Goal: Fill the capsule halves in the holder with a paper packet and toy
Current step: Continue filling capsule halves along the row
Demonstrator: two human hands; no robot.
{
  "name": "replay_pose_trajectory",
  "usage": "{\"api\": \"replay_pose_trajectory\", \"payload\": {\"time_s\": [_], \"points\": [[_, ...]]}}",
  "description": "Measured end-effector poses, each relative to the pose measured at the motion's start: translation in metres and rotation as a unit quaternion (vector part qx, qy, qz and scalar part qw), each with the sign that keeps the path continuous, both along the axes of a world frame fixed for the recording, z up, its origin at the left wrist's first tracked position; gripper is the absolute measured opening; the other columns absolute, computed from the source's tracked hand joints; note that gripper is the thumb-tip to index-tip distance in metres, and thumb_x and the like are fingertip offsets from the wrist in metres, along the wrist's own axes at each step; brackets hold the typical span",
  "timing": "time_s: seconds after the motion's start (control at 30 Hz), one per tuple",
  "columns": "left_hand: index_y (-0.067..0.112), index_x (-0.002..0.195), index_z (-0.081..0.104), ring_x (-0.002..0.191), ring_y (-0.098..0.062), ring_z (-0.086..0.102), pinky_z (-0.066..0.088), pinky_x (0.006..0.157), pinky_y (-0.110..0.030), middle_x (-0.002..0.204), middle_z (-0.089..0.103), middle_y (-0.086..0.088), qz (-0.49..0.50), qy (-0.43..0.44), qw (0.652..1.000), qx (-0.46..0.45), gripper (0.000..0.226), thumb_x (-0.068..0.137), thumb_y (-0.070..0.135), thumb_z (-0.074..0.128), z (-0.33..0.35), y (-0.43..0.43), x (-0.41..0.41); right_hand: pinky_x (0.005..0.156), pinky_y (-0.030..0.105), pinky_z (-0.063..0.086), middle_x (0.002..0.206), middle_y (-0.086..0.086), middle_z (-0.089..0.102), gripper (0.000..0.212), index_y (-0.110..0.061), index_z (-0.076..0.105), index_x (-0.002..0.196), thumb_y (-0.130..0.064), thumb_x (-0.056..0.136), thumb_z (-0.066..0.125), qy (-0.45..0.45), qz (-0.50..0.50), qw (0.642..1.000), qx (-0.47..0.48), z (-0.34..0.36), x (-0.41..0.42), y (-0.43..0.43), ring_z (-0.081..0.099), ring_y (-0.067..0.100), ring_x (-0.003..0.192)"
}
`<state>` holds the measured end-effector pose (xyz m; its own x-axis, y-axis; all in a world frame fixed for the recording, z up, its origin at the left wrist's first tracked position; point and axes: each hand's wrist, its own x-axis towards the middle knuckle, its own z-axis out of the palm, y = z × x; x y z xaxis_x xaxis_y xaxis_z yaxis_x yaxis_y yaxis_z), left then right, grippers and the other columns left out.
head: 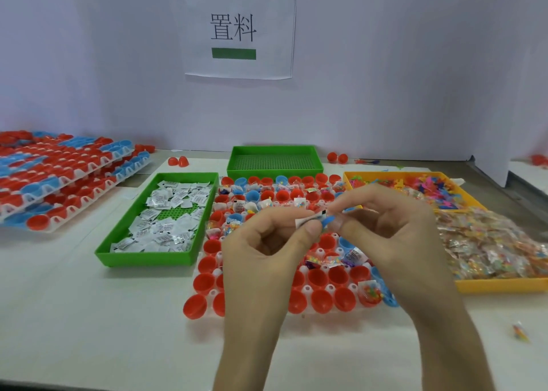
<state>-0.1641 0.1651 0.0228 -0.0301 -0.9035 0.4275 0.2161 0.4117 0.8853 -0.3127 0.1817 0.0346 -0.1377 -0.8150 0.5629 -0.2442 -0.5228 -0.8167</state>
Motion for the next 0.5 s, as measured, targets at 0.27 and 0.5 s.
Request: {"api": "replay_pose_trajectory", "payload": {"time_s": [0.27, 0.5], "points": [[0.026, 0.079, 0.079, 0.067, -0.009, 0.073, 0.053, 0.061, -0.013, 0.072, 0.076, 0.002, 0.028, 0.037, 0.999, -0.009, 0.008, 0.073, 0.025, 0.075, -0.002, -0.004, -0.006, 0.074, 0.022, 0.058, 0.088, -0.003, 0.073, 0.014, -0.016, 0.073, 0.094, -0.022, 0.084, 0.068, -0.005, 0.021, 1.000, 0.007, 0.003, 0.005, -0.001, 0.073, 0.016, 0.085], [0.022, 0.081, 0.079, 0.064, -0.014, 0.072, 0.056, 0.062, -0.021, 0.070, 0.075, -0.001, 0.014, 0.027, 1.000, -0.001, 0.008, 0.081, 0.015, 0.077, -0.008, -0.007, -0.006, 0.074, 0.024, 0.058, 0.088, 0.000, 0.074, 0.018, -0.014, 0.071, 0.091, -0.017, 0.074, 0.076, -0.029, 0.022, 0.999, -0.011, 0.001, 0.009, -0.006, 0.073, 0.019, 0.085]]}}
